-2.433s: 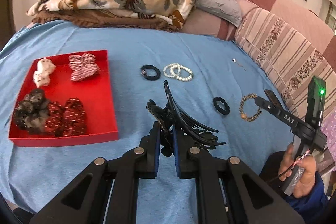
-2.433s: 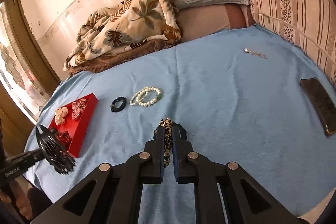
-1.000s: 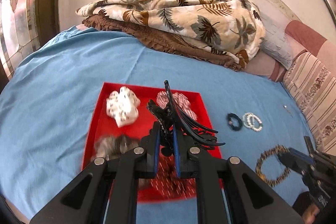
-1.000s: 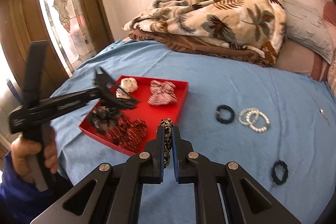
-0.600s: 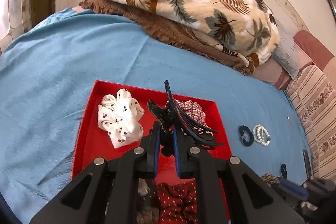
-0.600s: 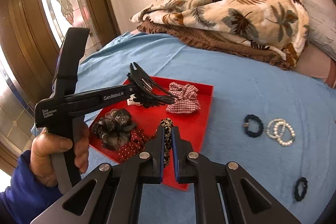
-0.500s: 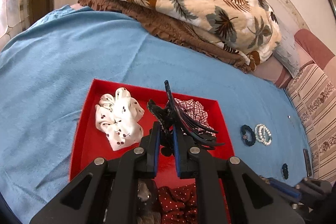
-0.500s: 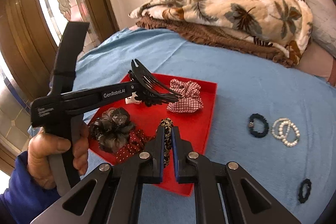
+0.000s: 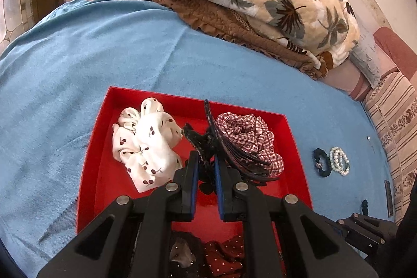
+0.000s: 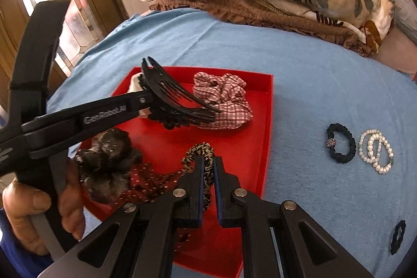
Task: Organize jewelry
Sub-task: 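Open left gripper to drop claw clip in tray while right gripper releases gold beaded bracelet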
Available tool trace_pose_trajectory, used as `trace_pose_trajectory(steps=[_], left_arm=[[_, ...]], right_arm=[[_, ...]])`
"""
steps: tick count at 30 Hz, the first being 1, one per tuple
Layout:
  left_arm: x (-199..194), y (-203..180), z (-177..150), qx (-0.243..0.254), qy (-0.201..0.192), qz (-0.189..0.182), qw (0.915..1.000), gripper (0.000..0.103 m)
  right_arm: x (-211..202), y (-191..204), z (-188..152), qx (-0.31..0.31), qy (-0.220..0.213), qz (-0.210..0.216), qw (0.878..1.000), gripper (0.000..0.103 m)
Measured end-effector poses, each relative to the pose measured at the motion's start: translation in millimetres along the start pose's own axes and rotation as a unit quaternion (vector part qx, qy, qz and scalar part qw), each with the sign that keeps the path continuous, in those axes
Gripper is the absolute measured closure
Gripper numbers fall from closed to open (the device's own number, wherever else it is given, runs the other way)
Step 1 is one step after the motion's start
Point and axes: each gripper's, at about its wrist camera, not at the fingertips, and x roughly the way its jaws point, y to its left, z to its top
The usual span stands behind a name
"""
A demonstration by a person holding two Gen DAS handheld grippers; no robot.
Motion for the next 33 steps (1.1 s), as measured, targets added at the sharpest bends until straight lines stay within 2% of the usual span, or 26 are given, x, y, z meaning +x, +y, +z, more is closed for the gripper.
trace_pose_trajectory(steps=[7,11,15,19,24,27,29,33], left_arm=[[-5,-1,-1,0.002,-0.006,0.004,1.0000,0.092],[-9,-3,-2,0.007,-0.011,-0.006,0.9999,0.090],[-17,-6,-2,0.017,-0.027,-0.005,0.9995,0.079],[-22,-11,-3,0.030,-0.036,-0.001,0.9989,0.077],[-26,-11,-4,0.034,-0.044,0.008,0.9984,0.064],[-27,-8,-4,0.029,-0.046,0.011,0.9985,0.061],[-28,-7,-4,0.026,-0.048,0.013,0.9984,0.058],[-31,-7,-6,0.027,-0.052,0.021,0.9981,0.053]], right_arm=[[6,1,-2,-0.006,0.006,-0.009,1.000,0.094],[5,6,-3,-0.015,0.005,-0.014,1.000,0.094],[2,10,-4,-0.025,0.002,-0.019,0.999,0.094],[1,9,-5,-0.024,0.003,-0.020,1.000,0.094],[-1,8,-6,-0.020,0.003,-0.022,1.000,0.093],[-3,6,-7,-0.014,0.001,-0.018,1.000,0.081],[-7,6,-8,-0.011,-0.004,-0.017,1.000,0.062],[-13,8,-9,-0.015,-0.011,-0.019,1.000,0.059]])
